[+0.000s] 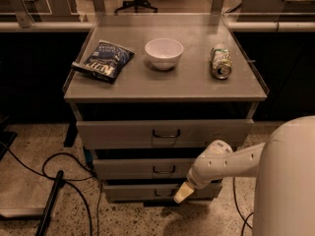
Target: Close middle drawer
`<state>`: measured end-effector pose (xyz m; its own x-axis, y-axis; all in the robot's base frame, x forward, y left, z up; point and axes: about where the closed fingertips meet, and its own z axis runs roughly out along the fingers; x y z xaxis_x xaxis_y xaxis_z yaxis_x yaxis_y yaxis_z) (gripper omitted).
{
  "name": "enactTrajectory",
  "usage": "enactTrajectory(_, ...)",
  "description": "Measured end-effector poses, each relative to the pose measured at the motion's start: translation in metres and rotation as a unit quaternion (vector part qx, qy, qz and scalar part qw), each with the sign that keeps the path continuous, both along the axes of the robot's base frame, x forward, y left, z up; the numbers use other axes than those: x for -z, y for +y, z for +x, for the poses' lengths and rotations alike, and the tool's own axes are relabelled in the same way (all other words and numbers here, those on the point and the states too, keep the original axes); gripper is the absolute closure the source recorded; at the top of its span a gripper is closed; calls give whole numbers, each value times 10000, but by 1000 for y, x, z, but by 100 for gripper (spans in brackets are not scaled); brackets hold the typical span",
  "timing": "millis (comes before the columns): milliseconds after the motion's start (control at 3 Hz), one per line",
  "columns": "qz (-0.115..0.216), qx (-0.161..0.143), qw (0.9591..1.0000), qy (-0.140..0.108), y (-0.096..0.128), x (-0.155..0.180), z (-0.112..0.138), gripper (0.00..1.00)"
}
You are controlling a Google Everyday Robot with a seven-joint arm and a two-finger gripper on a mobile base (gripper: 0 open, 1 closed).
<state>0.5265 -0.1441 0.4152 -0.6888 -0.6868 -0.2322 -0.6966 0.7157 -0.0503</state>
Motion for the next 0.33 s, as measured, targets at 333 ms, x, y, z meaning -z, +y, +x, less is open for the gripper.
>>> enactTrajectory(333, 0, 0, 10000, 0, 0, 0, 0, 0)
